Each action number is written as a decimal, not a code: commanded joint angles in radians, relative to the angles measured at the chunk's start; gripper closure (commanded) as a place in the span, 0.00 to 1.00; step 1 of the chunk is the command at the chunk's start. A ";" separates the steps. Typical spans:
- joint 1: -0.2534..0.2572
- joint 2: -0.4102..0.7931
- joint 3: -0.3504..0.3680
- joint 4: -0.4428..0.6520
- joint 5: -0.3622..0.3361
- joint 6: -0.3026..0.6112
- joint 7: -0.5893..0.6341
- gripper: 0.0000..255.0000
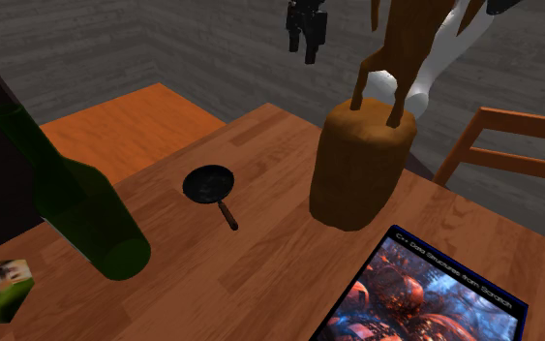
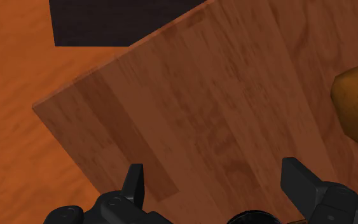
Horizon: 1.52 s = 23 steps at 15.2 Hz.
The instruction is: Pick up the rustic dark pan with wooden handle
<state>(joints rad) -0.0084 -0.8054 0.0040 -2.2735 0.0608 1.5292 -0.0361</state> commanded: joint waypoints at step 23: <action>0.033 0.891 0.408 0.537 -0.299 0.114 0.536 0.00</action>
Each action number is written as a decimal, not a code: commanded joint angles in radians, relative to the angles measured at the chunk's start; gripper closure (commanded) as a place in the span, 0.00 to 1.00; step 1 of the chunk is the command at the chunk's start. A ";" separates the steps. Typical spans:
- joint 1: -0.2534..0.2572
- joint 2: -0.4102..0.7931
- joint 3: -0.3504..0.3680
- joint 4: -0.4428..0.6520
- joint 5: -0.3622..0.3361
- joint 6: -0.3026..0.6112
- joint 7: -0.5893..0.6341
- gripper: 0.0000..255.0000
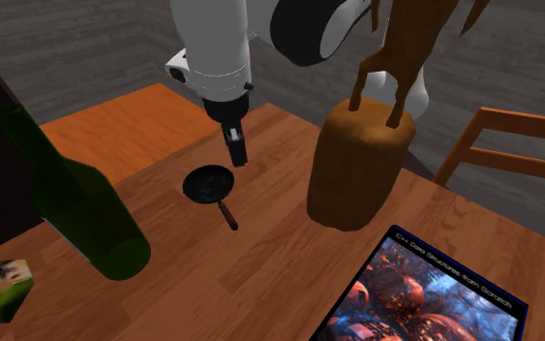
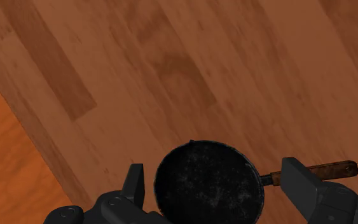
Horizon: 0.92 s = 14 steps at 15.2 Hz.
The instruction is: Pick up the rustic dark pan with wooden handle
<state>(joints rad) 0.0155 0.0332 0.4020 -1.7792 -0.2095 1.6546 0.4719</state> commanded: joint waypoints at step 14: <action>0.121 0.419 0.003 0.309 -0.209 -0.053 0.173 0.00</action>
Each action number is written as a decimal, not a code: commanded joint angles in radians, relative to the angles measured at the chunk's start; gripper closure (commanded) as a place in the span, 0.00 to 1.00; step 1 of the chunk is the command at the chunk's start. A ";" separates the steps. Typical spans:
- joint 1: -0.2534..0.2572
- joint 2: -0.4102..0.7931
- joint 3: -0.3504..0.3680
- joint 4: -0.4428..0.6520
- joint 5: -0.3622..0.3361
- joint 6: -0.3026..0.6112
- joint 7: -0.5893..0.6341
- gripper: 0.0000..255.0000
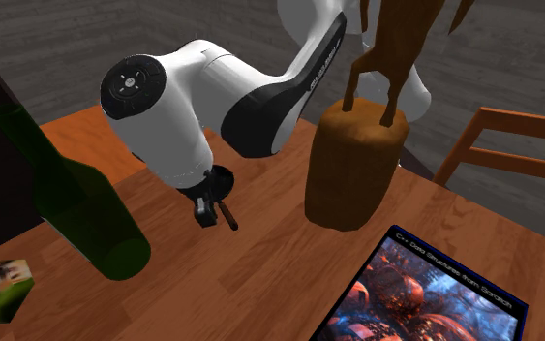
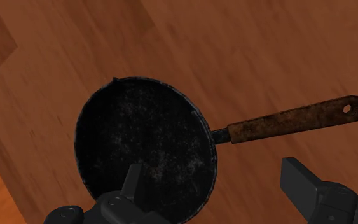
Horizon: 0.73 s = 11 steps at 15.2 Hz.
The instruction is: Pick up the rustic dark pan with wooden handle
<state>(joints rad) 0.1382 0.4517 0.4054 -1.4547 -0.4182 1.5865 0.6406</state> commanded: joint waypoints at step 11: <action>-0.003 -0.001 0.000 -0.026 -0.001 0.024 0.007 1.00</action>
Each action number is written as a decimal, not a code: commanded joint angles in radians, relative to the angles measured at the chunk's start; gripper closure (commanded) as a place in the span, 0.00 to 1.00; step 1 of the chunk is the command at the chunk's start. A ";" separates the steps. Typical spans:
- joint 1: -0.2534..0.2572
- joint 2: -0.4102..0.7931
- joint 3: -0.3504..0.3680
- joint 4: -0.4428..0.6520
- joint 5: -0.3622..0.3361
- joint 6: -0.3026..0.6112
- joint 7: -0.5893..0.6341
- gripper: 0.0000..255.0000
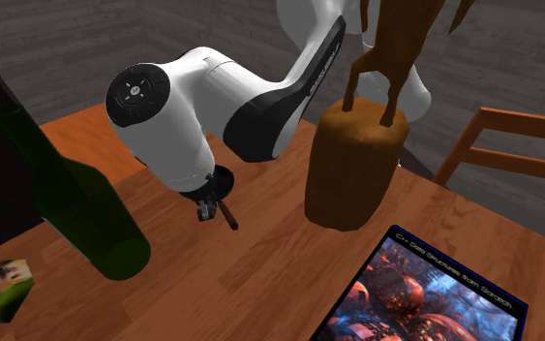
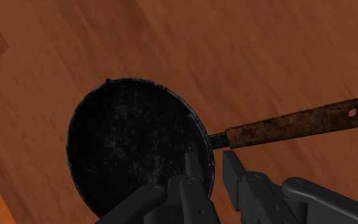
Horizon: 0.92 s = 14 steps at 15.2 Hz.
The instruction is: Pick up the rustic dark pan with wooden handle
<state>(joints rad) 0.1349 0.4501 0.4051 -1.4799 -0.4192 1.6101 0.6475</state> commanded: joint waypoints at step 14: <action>0.020 -0.010 0.004 0.159 0.006 -0.161 -0.045 1.00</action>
<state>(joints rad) 0.1536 0.4416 0.4089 -1.3310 -0.4130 1.4602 0.6055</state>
